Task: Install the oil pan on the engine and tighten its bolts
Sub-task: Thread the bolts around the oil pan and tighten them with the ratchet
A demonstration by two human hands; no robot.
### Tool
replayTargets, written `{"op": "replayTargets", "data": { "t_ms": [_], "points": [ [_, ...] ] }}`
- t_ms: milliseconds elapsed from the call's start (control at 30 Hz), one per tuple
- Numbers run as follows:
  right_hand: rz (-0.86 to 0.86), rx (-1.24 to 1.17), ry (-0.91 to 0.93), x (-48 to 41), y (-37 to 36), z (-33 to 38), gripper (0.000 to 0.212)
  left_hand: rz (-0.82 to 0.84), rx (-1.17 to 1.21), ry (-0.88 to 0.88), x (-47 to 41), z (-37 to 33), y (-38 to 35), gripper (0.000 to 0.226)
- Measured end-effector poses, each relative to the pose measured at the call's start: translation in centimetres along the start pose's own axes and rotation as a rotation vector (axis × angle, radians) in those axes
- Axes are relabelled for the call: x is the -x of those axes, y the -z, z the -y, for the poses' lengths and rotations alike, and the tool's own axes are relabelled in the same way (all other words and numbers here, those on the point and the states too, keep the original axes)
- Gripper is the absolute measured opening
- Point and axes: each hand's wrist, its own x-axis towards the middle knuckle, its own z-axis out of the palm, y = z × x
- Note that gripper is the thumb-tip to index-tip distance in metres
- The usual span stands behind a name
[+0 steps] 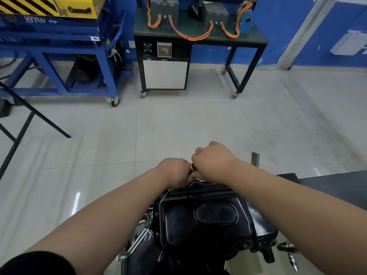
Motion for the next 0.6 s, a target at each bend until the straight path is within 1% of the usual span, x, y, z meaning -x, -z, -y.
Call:
{"op": "replayTargets", "data": {
  "t_ms": [67,100,133,200,267,333,367,400,433,500,533,567,600],
  "points": [
    [0.107,-0.131,-0.188,0.1,-0.2,1.0,0.043,0.064,0.059,0.012,0.0,0.2,0.0,0.017],
    [0.144,-0.204,-0.244,0.2,-0.3,1.3,0.044,0.083,0.068,0.009,0.1,0.1,-0.1,0.013],
    [0.152,-0.227,-0.238,0.2,-0.2,1.4,0.042,0.082,0.064,0.003,0.1,0.1,-0.2,0.015],
    [0.088,-0.123,-0.074,0.3,0.1,0.8,0.032,0.032,0.037,-0.021,0.1,0.0,-0.4,0.031],
    [-0.004,0.002,0.109,0.5,0.3,-0.2,0.024,-0.024,-0.017,-0.045,0.1,-0.2,-0.6,0.037],
    [-0.051,0.036,0.158,0.5,0.6,-0.8,0.027,-0.077,-0.040,-0.037,0.2,-0.1,-0.7,0.040],
    [-0.053,0.047,0.146,0.4,0.6,-0.6,0.025,-0.091,-0.029,-0.010,0.2,0.0,-0.8,0.041],
    [-0.053,0.049,0.106,0.4,0.6,-0.2,0.021,-0.081,-0.009,0.026,0.2,0.1,-0.8,0.042],
    [-0.040,0.031,0.032,0.3,0.5,0.4,0.022,-0.049,0.014,0.061,0.2,0.2,-0.7,0.039],
    [0.046,-0.117,-0.184,0.0,0.3,1.4,0.035,0.025,0.066,0.100,0.1,0.2,-0.6,0.029],
    [0.097,-0.201,-0.268,-0.1,0.1,1.6,0.037,0.050,0.100,0.111,0.2,0.2,-0.5,0.025],
    [0.123,-0.243,-0.297,0.0,0.1,1.8,0.035,0.058,0.125,0.116,0.2,0.1,-0.6,0.024],
    [0.113,-0.217,-0.256,0.0,0.2,1.9,0.030,0.054,0.136,0.118,0.3,0.1,-0.6,0.028]
  ]
}}
